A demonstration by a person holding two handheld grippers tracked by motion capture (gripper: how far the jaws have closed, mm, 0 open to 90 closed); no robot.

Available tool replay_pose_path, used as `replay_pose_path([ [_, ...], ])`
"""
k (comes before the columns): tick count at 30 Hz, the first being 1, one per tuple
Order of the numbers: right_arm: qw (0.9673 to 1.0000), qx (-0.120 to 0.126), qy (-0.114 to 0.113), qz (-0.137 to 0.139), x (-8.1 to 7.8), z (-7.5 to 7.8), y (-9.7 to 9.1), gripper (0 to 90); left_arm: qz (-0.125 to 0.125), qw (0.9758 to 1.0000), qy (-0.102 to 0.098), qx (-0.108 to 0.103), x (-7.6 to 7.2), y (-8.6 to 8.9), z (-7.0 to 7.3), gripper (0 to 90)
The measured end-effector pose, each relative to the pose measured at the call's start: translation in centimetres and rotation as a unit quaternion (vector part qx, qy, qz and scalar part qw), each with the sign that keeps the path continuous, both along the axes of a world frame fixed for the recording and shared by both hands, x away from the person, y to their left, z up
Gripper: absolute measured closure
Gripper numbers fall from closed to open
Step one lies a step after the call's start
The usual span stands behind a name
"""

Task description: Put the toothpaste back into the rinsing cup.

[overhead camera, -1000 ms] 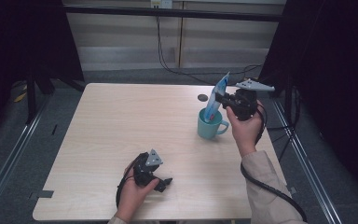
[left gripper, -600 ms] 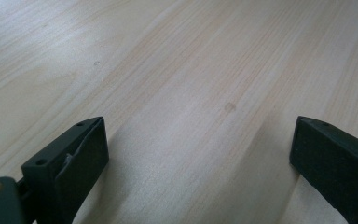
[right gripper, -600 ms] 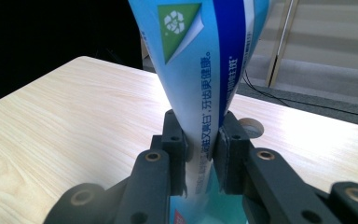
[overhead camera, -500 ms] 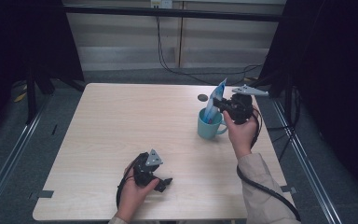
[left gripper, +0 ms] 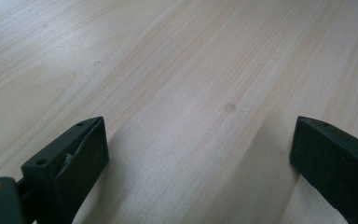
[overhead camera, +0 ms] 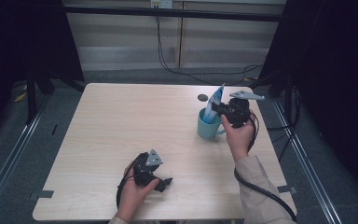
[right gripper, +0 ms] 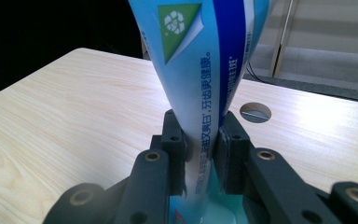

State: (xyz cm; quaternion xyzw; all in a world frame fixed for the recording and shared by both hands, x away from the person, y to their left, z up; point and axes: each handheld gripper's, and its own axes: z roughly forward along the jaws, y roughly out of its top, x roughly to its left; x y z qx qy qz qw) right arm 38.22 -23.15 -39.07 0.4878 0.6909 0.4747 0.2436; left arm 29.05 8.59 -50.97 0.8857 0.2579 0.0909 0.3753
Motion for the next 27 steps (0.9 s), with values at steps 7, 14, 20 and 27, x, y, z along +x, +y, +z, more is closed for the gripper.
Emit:
replay_pose_path([
  [7,1.0000,0.004,0.005,-0.004,0.1,-0.7,-0.1,75.8,-0.003,1.0000,-0.001,0.004,0.0,0.0,0.0,4.0],
  [14,0.9998,0.011,0.014,-0.005,0.2,-1.5,-0.3,75.7,-0.003,1.0000,-0.001,0.004,0.0,0.0,0.0,4.0],
  [20,0.9996,0.016,0.020,-0.010,0.4,-2.1,-0.7,75.4,-0.003,1.0000,-0.001,0.004,0.0,0.0,0.0,4.0],
  [27,0.9992,0.030,0.021,-0.019,0.4,-2.4,-1.5,74.8,-0.003,1.0000,-0.001,0.004,0.0,0.0,0.0,4.0],
])
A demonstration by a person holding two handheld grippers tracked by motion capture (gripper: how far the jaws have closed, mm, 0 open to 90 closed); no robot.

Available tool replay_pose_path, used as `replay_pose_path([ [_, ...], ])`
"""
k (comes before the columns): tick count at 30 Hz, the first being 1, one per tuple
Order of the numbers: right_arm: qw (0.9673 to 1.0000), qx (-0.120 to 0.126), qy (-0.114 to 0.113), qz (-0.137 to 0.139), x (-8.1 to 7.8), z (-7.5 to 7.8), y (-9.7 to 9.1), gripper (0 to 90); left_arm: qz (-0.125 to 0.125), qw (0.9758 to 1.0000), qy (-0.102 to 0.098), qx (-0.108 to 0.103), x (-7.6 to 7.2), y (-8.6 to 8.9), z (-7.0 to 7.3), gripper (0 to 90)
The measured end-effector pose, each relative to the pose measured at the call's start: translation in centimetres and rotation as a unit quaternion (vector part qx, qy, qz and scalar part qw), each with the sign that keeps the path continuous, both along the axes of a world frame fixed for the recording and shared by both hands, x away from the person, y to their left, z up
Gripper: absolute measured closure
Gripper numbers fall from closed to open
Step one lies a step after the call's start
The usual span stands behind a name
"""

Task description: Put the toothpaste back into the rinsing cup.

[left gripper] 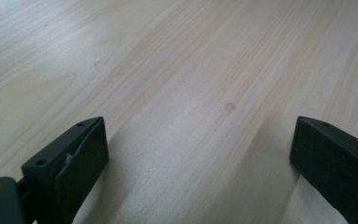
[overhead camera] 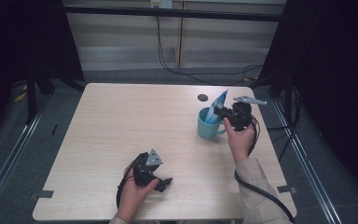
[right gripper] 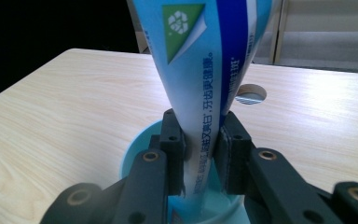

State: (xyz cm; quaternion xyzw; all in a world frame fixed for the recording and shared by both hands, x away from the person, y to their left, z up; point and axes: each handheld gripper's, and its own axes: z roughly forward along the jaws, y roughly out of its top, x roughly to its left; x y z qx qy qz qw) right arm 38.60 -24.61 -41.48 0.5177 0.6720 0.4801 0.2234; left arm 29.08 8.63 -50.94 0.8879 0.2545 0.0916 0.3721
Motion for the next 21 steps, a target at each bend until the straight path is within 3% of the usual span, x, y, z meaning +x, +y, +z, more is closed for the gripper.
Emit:
replay_pose_path([
  [21,0.9998,-0.005,0.004,-0.017,0.1,-0.4,-1.3,71.1,0.000,1.0000,-0.001,0.000,0.0,0.0,0.0,4.1],
])
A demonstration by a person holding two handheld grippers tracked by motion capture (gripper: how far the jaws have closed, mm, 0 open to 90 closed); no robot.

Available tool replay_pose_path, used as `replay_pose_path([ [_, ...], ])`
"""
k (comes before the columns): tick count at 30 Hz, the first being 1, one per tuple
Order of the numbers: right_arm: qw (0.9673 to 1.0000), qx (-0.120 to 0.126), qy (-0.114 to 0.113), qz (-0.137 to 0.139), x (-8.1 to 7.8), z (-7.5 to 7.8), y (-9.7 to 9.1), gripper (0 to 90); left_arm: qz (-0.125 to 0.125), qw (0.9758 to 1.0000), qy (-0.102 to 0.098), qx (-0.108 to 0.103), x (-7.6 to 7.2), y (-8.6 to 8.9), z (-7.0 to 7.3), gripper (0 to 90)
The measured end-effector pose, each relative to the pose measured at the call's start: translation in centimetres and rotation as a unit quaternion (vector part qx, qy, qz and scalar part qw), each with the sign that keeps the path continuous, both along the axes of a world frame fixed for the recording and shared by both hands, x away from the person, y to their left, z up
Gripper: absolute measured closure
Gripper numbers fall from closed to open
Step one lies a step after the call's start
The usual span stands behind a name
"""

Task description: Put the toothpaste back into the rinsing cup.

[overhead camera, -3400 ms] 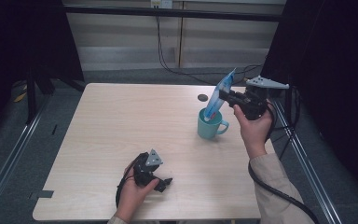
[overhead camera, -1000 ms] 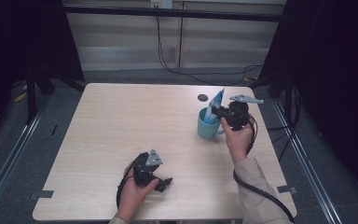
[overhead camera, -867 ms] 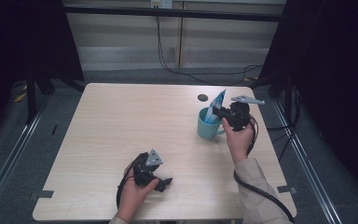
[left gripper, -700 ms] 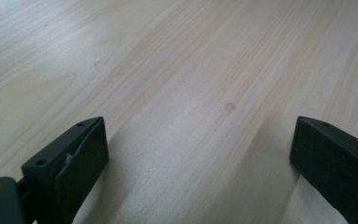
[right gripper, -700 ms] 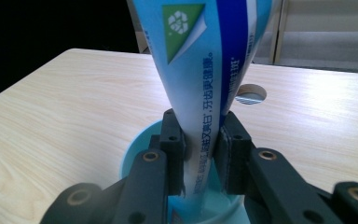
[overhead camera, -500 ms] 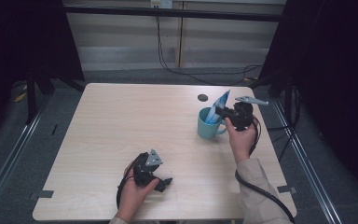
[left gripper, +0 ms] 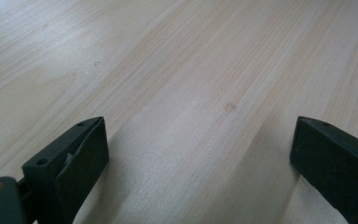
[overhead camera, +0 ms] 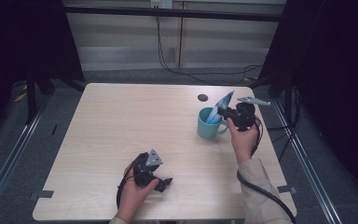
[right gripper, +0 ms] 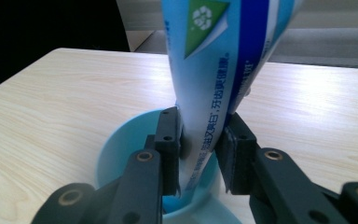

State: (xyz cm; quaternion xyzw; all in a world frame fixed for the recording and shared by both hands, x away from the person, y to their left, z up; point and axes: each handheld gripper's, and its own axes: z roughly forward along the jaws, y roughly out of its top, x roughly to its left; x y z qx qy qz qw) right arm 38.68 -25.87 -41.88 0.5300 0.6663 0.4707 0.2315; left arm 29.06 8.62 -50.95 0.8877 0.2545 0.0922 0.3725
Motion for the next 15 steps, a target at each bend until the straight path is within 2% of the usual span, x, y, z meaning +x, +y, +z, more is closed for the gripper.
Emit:
replay_pose_path([
  [4,1.0000,0.001,0.003,-0.005,-0.05,-0.17,-0.45,70.1,0.000,1.0000,0.000,0.000,0.00,0.00,0.00,4.1],
  [15,0.9998,-0.021,-0.002,-0.002,-0.15,-0.06,-0.49,67.8,0.000,1.0000,0.000,0.000,0.00,0.00,0.00,4.2],
])
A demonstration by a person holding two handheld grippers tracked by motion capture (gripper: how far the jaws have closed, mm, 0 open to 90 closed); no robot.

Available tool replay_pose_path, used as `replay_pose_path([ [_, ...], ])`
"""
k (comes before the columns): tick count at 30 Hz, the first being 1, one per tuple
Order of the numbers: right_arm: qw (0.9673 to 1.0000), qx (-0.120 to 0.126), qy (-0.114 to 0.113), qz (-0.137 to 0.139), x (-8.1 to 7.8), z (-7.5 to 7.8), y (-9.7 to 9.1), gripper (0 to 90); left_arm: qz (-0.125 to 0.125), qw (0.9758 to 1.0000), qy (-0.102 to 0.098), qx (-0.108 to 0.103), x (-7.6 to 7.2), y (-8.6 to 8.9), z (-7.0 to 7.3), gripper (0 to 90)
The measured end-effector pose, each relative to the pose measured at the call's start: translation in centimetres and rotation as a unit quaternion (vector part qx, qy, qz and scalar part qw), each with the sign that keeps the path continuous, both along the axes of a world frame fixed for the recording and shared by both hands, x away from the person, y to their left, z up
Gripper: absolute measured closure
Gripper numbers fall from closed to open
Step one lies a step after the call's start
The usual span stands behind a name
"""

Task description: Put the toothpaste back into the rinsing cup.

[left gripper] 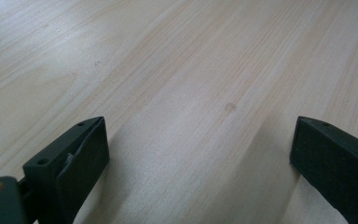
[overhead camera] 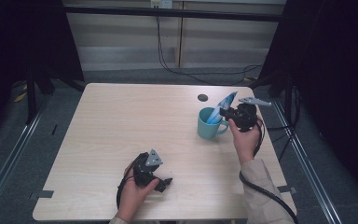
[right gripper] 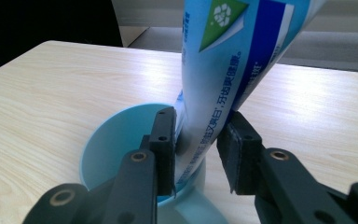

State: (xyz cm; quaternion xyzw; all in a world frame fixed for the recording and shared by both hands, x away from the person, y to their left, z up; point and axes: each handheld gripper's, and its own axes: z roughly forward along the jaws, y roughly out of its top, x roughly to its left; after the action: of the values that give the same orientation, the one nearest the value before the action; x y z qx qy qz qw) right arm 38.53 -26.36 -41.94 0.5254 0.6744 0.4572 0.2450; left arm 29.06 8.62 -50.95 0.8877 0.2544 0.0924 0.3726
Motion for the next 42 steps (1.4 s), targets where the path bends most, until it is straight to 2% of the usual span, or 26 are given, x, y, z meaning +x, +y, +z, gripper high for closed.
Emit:
replay_pose_path([
  [7,1.0000,-0.009,0.001,0.003,0.0,0.2,0.0,65.9,0.000,1.0000,0.000,0.000,0.0,0.0,0.0,4.2],
  [13,0.9999,-0.014,-0.001,0.000,0.0,0.2,-0.1,60.7,0.000,1.0000,0.000,0.000,0.0,0.0,0.0,4.2],
  [21,0.9999,-0.010,0.005,-0.003,-0.1,0.1,-0.2,44.0,0.000,1.0000,0.000,0.001,0.0,0.0,0.0,4.3],
  [37,0.9998,-0.006,0.017,-0.004,-0.8,0.0,-0.4,29.6,0.000,1.0000,-0.001,0.003,0.0,0.0,0.0,4.5],
  [42,0.9997,-0.016,0.017,0.003,-1.0,0.0,-0.4,24.9,0.001,1.0000,-0.001,0.003,-0.1,0.0,0.0,4.6],
])
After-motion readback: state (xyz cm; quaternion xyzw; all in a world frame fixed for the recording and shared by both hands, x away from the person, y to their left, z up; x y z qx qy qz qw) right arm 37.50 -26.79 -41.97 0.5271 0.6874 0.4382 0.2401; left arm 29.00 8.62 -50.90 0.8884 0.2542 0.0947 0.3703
